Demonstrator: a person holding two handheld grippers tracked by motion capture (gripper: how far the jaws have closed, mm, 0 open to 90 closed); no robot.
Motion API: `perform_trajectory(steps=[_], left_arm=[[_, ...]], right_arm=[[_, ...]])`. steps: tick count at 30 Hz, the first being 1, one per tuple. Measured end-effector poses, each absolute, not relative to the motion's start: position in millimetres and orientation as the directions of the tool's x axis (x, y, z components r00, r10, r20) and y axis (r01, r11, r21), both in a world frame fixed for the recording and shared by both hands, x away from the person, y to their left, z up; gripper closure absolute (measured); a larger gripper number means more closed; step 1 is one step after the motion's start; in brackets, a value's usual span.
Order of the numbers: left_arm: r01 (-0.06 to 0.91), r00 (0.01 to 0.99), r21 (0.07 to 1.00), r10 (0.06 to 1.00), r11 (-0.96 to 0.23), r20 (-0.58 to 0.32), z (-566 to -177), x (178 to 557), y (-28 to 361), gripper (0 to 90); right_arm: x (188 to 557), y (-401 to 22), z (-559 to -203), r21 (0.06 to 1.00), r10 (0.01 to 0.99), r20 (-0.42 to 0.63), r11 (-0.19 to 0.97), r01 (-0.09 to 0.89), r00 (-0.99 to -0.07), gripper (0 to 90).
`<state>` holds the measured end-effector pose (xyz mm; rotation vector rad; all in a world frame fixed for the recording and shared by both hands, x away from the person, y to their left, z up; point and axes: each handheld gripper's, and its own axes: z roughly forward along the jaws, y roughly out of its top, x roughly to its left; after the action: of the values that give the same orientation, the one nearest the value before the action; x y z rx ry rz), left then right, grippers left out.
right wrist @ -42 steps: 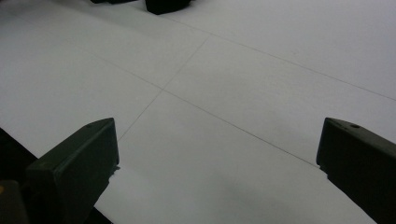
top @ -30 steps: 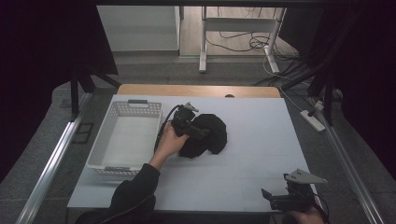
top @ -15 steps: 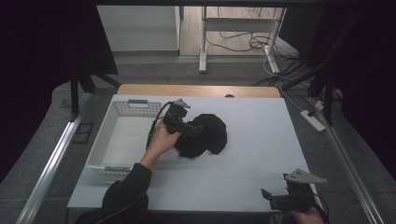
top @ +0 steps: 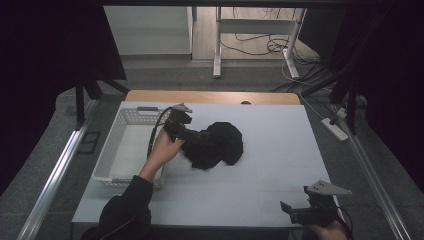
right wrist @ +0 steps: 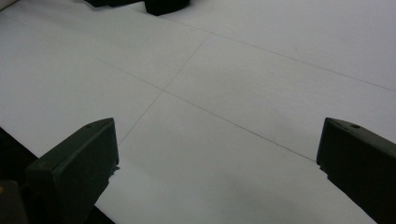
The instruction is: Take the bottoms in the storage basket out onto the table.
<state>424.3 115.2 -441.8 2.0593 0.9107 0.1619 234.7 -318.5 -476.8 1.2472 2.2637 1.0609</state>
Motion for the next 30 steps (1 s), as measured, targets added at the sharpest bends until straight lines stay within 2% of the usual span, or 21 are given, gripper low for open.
perform_trajectory(steps=[16,30], left_arm=[[0.517,0.742,0.775,0.641,-0.363,-0.195,-441,411,138,0.0],[0.541,0.722,0.760,0.663,-0.361,-0.199,-442,402,146,0.0]], right_arm=[[235,-317,-477,0.740,0.830,0.046,0.345,0.577,-0.556,0.0],[235,-317,-477,0.743,0.830,0.046,0.343,0.575,-0.556,0.0]])
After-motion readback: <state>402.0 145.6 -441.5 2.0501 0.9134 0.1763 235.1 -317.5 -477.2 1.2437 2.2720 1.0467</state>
